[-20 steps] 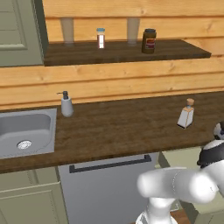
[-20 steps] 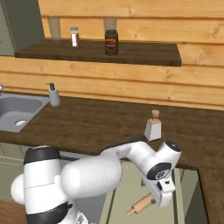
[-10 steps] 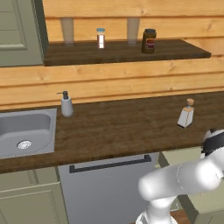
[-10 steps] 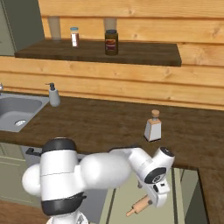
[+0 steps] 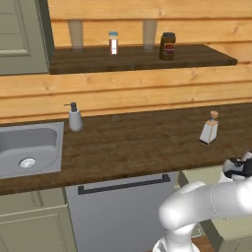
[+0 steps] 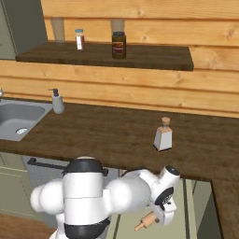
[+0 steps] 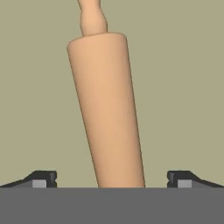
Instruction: Pick the rolling pin from the drawer and place it on the counter.
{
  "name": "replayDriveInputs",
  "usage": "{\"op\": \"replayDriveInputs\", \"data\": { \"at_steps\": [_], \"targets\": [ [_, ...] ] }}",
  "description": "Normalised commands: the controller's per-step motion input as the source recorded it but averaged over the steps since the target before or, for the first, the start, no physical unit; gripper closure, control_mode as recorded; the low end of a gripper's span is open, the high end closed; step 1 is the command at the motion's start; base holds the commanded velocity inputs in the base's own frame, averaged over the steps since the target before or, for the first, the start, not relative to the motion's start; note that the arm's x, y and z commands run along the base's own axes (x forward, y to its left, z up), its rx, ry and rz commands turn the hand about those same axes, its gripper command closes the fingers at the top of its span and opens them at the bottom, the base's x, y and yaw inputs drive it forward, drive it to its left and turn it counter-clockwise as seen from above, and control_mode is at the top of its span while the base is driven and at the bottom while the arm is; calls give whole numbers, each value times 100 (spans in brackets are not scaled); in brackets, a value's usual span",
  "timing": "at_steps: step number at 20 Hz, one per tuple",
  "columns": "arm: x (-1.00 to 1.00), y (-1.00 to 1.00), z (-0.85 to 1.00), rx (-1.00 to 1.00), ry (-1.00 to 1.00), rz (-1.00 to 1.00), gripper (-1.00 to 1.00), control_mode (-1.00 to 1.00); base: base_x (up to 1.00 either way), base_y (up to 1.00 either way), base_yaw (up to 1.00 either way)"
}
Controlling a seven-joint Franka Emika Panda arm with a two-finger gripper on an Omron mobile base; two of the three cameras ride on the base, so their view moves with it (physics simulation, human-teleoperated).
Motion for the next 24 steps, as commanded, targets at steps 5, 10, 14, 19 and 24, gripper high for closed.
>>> {"op": "replayDriveInputs", "data": {
  "at_steps": [5,10,14,19,24],
  "targets": [
    [1,0,-55,0,0,1,100,-100,0,0,0],
    [-2,0,-10,-1,0,0,100,-100,0,0,0],
    [-47,-17,39,4,-6,0,100,-100,0,0,0],
    [-17,9,100,9,-17,0,100,-100,0,0,0],
    [15,42,100,6,-13,-2,100,-100,0,0,0]
  ]
}}
